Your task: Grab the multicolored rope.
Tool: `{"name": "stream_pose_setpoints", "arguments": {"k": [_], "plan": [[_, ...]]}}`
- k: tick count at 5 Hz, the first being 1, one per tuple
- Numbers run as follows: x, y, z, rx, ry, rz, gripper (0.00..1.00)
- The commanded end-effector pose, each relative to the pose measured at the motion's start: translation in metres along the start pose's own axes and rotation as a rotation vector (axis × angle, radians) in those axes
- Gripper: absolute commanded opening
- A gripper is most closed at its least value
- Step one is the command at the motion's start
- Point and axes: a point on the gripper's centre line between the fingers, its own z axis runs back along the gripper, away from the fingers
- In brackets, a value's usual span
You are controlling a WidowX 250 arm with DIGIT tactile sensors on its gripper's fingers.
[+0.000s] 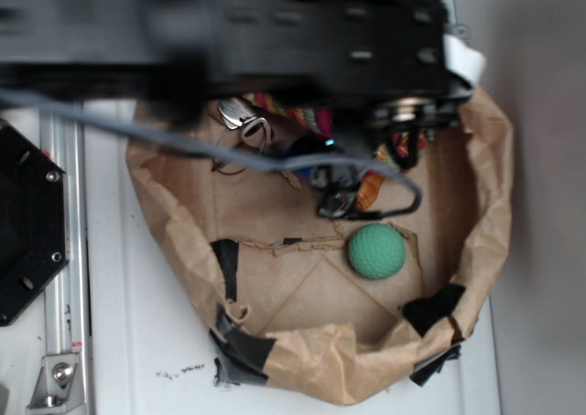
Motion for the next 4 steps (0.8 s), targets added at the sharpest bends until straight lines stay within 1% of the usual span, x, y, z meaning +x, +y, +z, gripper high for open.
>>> {"name": "stream_pose_setpoints", "arguments": {"k": [1,2,3,4], "plan": [[0.011,0.002,-0.030,-0.019,0.045,0.018,0.00],[0.003,-0.006,-0.017,-0.045,0.028,0.039,0.00],[-0.004,-0.002,0.003,-0.073,0.013,0.076,0.00],[-0.013,0.010,0.051,-0.097,-0.091,0.156,0.00]]}}
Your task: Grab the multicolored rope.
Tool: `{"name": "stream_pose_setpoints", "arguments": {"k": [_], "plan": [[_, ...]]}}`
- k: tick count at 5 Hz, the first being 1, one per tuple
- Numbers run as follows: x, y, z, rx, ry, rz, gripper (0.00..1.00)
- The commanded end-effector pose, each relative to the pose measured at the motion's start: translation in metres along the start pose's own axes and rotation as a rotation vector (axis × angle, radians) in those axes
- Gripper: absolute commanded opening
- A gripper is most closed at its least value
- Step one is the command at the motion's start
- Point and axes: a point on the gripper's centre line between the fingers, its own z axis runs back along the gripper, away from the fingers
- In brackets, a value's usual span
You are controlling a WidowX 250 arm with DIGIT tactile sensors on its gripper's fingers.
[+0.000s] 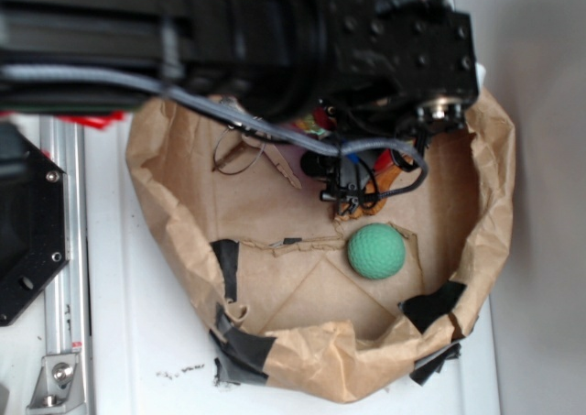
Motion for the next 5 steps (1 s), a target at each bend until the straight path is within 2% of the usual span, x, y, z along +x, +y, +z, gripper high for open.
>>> {"name": "stream_pose_setpoints", "arguments": {"k": [1,2,3,4,5], "plan": [[-0.029,0.016,0.107,-0.148,-0.251,0.268,0.00],[-0.034,-0.008,0.130,-0.231,-0.245,0.429,0.00],[-0.031,-0.036,0.116,-0.254,-0.219,0.427,0.00],[-0.023,-0.063,0.098,-0.235,-0.261,0.478,0.00],[-0.014,-0.069,0.089,-0.201,-0.281,0.549,0.00]]}}
